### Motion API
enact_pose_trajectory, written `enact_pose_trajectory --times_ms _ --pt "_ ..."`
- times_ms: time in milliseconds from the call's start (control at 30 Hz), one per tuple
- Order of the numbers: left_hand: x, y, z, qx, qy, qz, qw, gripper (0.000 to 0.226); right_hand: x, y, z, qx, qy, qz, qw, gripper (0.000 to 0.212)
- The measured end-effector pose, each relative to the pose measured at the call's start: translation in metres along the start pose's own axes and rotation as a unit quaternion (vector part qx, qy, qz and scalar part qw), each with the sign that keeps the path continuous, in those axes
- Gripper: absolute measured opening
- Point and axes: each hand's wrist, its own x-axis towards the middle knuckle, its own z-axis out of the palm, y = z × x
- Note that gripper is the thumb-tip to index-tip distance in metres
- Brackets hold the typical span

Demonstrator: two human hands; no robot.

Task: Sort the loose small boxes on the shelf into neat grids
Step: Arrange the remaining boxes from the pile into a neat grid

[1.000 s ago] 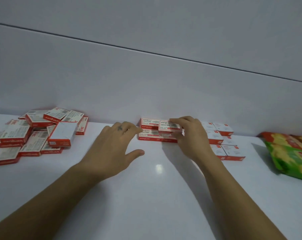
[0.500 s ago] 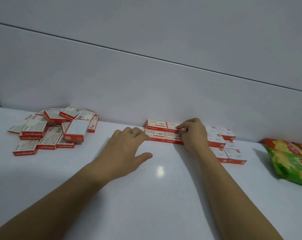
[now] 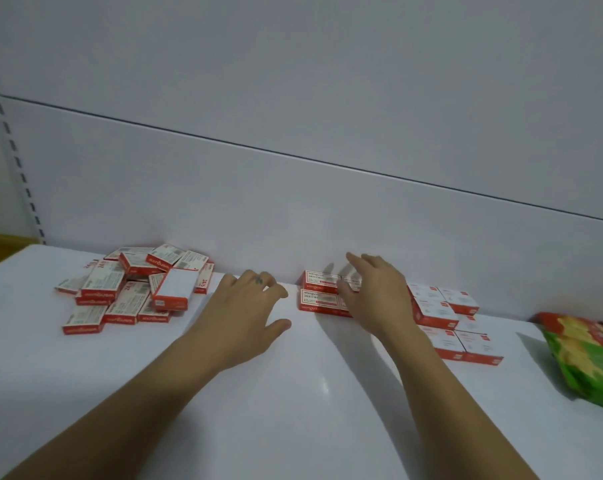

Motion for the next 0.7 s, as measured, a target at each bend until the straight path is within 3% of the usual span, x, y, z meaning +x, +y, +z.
enact_pose_trajectory --times_ms 167,367,700 --pt "-0.004 -0.021 -0.027 0.046 0.018 -0.045 0.998 0.043 0.005 -0.058 -0.012 0.03 -0.015 -0.122 0.992 0.053" --pt "-0.046 -0.065 -0.057 0.079 0.049 -0.14 0.986 0.049 0.012 -0.134 -0.007 0.041 -0.072 -0.21 0.974 0.051" --pt "-0.118 -0.106 -0.099 0.134 0.033 -0.296 0.945 0.057 0.012 -0.244 0.024 0.029 -0.145 -0.347 0.926 0.055"
